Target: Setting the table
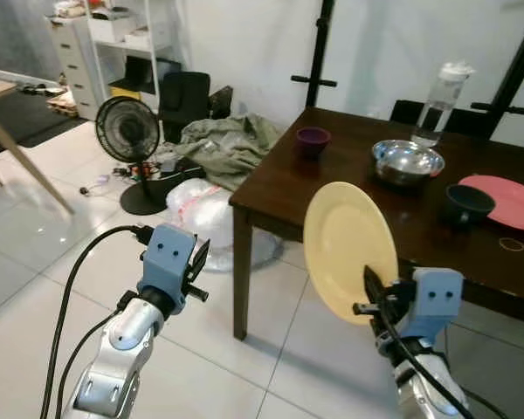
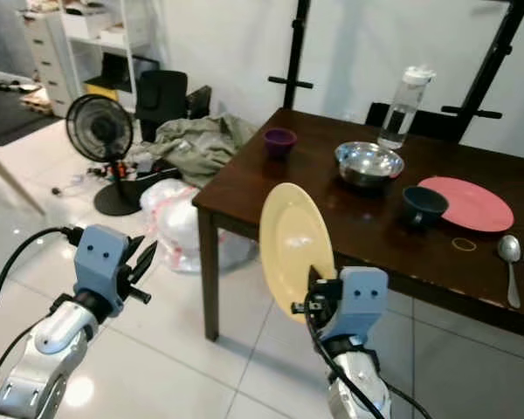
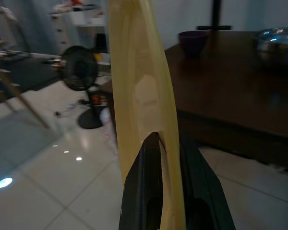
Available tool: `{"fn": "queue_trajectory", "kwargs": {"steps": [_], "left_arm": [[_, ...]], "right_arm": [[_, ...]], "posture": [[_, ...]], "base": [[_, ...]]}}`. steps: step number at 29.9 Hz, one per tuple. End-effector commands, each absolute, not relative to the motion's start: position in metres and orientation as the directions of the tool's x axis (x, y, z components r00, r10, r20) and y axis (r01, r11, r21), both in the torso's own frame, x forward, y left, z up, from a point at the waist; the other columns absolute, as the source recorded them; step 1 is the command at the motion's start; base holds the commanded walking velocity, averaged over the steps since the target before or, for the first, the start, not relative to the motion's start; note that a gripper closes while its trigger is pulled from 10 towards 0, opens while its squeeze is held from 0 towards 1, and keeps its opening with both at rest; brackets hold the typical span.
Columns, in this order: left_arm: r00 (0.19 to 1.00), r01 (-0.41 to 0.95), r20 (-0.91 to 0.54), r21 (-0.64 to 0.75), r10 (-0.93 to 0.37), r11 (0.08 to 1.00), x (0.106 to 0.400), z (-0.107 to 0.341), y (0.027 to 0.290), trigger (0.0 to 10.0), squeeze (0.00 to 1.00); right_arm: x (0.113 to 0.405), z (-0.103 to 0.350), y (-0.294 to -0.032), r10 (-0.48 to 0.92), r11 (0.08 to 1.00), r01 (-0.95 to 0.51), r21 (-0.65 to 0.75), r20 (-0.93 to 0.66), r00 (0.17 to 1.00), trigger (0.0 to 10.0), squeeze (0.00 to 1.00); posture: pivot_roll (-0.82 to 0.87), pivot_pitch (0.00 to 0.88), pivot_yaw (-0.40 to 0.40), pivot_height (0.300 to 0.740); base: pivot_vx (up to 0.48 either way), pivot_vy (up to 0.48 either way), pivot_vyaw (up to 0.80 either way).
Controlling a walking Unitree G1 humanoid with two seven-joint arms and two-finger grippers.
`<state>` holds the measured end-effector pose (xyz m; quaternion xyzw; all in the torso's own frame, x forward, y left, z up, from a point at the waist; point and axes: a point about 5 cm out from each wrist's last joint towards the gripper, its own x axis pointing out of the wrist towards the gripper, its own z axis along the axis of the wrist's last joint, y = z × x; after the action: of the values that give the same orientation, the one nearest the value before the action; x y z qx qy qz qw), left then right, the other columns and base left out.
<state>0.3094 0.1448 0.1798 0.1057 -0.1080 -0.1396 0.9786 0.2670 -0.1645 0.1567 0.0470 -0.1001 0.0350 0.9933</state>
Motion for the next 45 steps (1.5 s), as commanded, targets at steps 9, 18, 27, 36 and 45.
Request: {"fn": "queue_trajectory", "kwargs": {"steps": [9, 18, 27, 36, 45], "left_arm": [[0.939, 0.262, 0.158, 0.243, -0.304, 0.934, 0.3083, 0.1748, 0.1429, 10.0, 0.0], [0.94, 0.262, 0.157, 0.244, -0.304, 0.934, 0.3082, 0.1747, 0.1428, 10.0, 0.0], [0.94, 0.262, 0.155, 0.244, -0.304, 0.934, 0.3084, 0.1747, 0.1429, 10.0, 0.0], [0.946, 0.263, 0.141, 0.201, -0.293, 0.944, 0.3092, 0.1733, 0.1437, 10.0, 0.0], [0.954, 0.234, 0.143, 0.197, -0.264, 0.952, 0.3128, 0.1756, 0.1465, 10.0, 0.0]], "right_arm": [[0.2649, 0.1556, -0.1672, 0.053, 0.993, -0.072, 0.092, 0.2, 0.978, 10.0, 0.0], [0.2646, 0.1551, -0.167, 0.052, 0.992, -0.073, 0.102, 0.198, 0.979, 10.0, 0.0], [0.2642, 0.1548, -0.1663, 0.057, 0.992, -0.079, 0.103, 0.198, 0.979, 10.0, 0.0], [0.2641, 0.1547, -0.1661, 0.059, 0.992, -0.08, 0.102, 0.197, 0.979, 10.0, 0.0], [0.2642, 0.1542, -0.166, 0.061, 0.992, -0.081, 0.099, 0.196, 0.979, 10.0, 0.0]], "posture": [[0.04, 0.042, 0.074, 0.74], [0.04, 0.044, 0.073, 0.74], [0.04, 0.046, 0.074, 0.74], [0.04, 0.048, 0.074, 0.74], [0.03, 0.048, 0.073, 0.74]], "base": [[-0.306, 0.0, 0.0], [-0.302, 0.0, 0.0], [-0.286, 0.0, 0.0], [-0.113, 0.0, 0.0], [0.063, 0.0, 0.0]]}}
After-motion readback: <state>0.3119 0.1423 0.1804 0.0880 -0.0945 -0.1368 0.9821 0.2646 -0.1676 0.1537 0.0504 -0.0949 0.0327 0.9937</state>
